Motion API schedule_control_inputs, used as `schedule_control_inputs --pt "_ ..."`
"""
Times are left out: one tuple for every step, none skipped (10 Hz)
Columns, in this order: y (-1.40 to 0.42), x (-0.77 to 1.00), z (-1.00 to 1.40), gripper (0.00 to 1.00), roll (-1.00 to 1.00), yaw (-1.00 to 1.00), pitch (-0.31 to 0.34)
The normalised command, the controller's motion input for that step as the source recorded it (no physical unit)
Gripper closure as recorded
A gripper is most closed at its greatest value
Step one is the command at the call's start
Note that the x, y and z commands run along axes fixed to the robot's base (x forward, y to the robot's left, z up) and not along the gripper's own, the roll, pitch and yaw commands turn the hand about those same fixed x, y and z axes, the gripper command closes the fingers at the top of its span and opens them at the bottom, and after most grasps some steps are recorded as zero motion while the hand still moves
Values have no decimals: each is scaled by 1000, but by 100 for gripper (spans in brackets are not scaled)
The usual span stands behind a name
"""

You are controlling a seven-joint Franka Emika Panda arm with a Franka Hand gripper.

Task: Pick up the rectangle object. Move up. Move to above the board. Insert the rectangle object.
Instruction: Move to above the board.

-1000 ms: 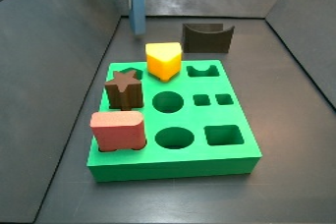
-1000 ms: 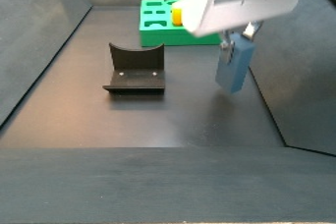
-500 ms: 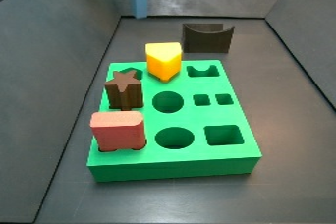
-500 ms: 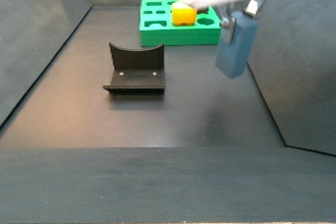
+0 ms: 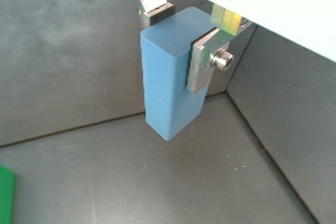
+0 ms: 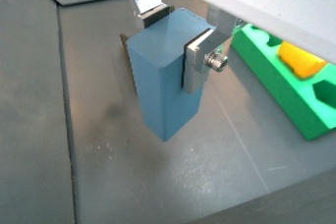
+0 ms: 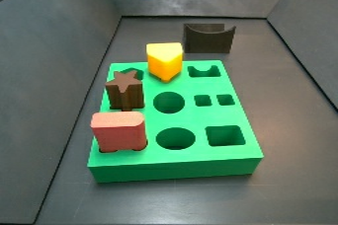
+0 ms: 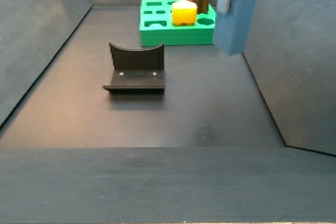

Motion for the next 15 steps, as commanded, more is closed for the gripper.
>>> schedule_control_inputs --pt "-8 132 1000 100 92 27 97" --pt "-10 124 1000 100 92 28 100" --pt "-12 117 1000 100 93 29 98" --pt "-12 108 1000 100 92 31 96" --pt "-15 97 1000 100 90 31 95" --pt "-16 87 1000 100 90 32 94" --pt "-18 76 1000 100 89 32 94" --pt "-17 61 947 100 88 32 91" --pt "-17 44 788 100 86 32 92" --pt "-16 30 630 100 84 33 92" --pt "-13 21 473 100 83 34 90" --pt "-14 16 317 100 82 34 88" --pt "-1000 105 -48 100 7 -1000 -19" --pt "-1000 106 -68 100 6 -1000 -28" --pt "-1000 106 -64 100 -8 -1000 -40"
